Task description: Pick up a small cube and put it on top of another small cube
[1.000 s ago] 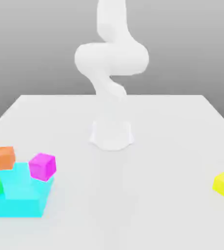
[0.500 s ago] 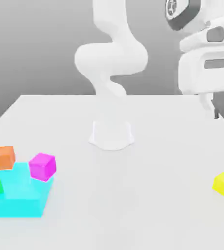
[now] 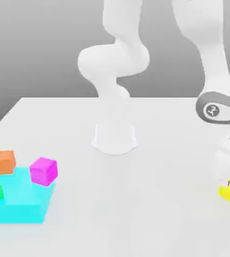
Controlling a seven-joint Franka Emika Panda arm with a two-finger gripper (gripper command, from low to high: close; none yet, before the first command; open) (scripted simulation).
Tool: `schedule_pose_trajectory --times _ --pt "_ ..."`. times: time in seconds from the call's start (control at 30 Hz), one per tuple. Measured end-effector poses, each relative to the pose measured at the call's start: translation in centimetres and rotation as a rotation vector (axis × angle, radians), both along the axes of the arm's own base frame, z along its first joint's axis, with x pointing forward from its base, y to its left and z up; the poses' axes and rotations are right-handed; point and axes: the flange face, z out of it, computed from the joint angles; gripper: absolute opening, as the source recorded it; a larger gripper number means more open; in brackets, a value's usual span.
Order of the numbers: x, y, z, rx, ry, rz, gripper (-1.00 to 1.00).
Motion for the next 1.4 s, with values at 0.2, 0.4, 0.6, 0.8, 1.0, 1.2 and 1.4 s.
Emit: schedule_pose_trajectory --times 0.2,0.4,0.6,0.8,1.0,1.2,1.4 --pt "-0.1 0.0 -0.6 0.000 -0.001 0.001 -1.00" --pt "0.0 0.1 3.6 0.000 0.000 0.000 -1.00" --pt "9.7 -9.6 7.5 -0.028 -0.015 -0.187 -1.00" --pt "16.7 -24.3 10.0 -0.046 -0.016 -0.413 -1.00" --pt "17.4 -44.1 12.8 -0.043 -0.005 -0.714 -1.00" --pt "8.4 -66.0 15.6 -0.006 0.001 -1.042 -1.00" --pt "8.5 -66.4 11.4 0.000 0.001 -1.018 1.00"
